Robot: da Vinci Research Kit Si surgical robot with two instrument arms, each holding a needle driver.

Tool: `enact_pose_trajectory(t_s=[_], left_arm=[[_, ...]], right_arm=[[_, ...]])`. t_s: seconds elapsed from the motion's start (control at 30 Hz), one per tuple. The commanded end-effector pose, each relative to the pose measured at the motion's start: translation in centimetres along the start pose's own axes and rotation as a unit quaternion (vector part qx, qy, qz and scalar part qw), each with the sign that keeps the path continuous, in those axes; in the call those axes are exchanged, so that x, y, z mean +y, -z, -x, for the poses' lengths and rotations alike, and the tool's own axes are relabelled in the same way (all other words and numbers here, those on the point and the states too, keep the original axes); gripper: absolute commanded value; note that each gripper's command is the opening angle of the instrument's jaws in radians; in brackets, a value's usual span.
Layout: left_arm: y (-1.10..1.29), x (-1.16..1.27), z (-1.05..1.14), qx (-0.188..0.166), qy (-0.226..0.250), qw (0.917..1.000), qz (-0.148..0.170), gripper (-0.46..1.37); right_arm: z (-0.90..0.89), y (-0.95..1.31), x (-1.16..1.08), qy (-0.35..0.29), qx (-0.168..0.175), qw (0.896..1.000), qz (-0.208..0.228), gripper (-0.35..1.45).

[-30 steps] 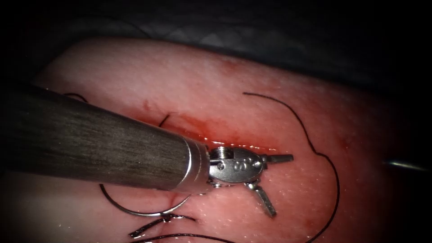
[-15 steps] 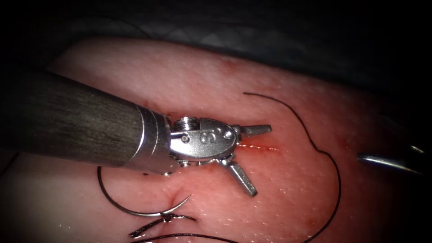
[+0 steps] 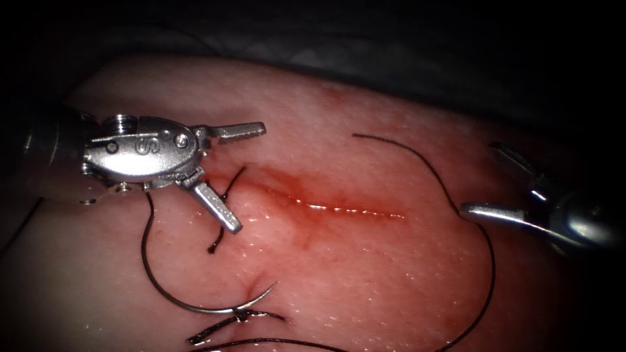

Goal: Wound Closure
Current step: Grab the remaining suture tail with the left tool

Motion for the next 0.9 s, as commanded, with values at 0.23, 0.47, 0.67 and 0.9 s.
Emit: enact_pose_trajectory(t_s=[0.23,0.47,0.67,0.9], left_arm=[[0.33,0.1,0.13,-0.001,-0.021,0.9998,-0.001,0.99],[0.54,0.27,0.28,-0.002,-0.041,0.9992,0.004,0.98],[0.59,0.38,0.43,-0.005,-0.046,0.9989,0.004,0.94],[0.56,0.43,0.51,-0.006,-0.055,0.9985,-0.002,0.9]], right_arm=[[0.03,-0.16,0.01,0.022,-0.008,0.999,-0.023,1.16],[0.05,-0.28,-0.07,0.037,-0.008,0.999,-0.039,1.16],[0.15,-0.36,-0.17,0.043,-0.02,0.998,-0.045,1.15],[0.18,-0.36,-0.19,0.045,-0.019,0.998,-0.046,1.14]])
